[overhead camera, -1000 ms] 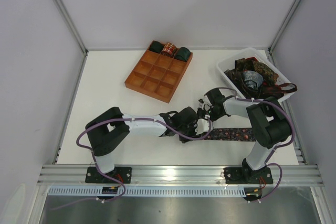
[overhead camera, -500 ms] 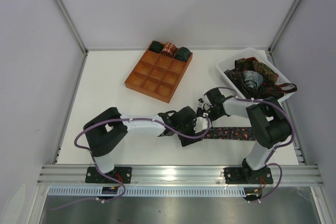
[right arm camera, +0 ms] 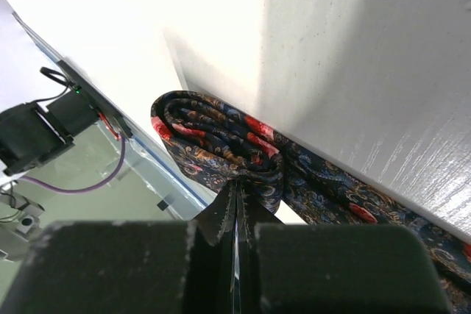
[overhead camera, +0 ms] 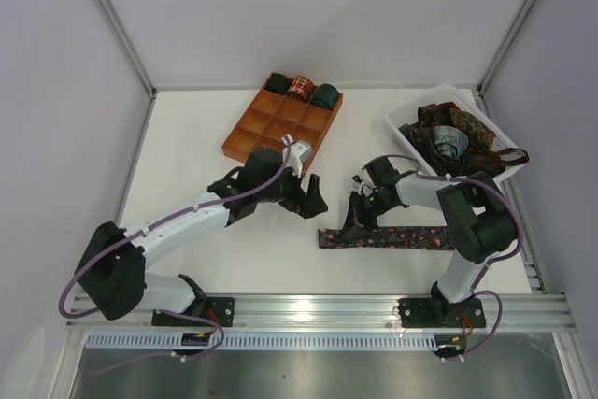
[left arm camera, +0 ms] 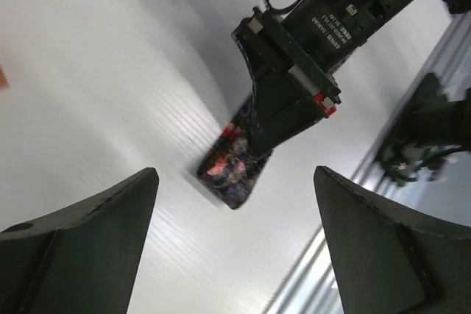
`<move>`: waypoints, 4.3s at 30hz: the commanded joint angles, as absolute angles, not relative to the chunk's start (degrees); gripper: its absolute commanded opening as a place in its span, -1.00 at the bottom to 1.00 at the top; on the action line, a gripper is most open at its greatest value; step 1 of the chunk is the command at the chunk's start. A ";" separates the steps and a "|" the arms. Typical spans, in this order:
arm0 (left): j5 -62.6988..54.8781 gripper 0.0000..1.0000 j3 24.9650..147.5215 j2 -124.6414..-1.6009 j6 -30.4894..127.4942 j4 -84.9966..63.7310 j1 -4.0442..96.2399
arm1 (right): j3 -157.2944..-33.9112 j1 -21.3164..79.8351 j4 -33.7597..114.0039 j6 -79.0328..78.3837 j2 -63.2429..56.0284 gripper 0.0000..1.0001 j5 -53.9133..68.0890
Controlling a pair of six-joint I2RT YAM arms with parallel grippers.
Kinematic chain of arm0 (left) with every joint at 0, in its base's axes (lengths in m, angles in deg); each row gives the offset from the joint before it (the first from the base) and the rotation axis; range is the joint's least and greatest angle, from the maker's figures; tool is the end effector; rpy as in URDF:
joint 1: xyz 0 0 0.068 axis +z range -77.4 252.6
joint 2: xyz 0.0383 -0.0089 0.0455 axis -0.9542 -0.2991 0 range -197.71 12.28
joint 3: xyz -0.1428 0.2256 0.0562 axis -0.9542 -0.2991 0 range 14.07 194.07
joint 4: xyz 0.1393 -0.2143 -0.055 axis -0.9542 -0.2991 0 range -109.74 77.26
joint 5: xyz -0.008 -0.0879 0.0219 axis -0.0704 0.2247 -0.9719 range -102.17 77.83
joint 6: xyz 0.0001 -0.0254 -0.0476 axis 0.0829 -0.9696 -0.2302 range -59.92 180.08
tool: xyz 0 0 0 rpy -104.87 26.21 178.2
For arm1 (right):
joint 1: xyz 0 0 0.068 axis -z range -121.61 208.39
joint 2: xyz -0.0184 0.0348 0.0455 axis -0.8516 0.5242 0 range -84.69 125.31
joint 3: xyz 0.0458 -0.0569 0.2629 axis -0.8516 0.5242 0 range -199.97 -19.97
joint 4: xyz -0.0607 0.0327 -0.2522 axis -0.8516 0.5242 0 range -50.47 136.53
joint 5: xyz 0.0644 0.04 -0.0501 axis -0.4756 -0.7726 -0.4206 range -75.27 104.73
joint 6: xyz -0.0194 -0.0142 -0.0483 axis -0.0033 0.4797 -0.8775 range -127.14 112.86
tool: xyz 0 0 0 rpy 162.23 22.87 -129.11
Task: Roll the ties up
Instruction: Roll the tie
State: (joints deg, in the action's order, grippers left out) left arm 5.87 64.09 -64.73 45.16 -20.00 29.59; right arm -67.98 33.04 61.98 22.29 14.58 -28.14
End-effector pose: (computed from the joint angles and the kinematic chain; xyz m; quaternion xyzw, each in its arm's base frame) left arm 0.2084 -0.2095 0.2522 0.2829 0.8292 -0.3449 0.3368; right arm 0.2523 0.1464 0.1245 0.0189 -0.9227 -0.3819 0.0493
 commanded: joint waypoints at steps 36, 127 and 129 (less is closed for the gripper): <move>10.42 0.11 52.83 -84.04 9.54 -4.21 26.63 | -68.48 33.51 61.50 18.88 16.65 -1.00 -25.09; 8.75 -0.99 87.81 -94.32 26.33 -41.74 22.50 | -77.54 26.22 60.71 27.31 20.70 -1.00 -25.17; 9.10 -0.99 87.81 -95.37 26.07 -41.48 22.50 | -77.36 26.57 61.32 27.40 19.82 -1.00 -25.09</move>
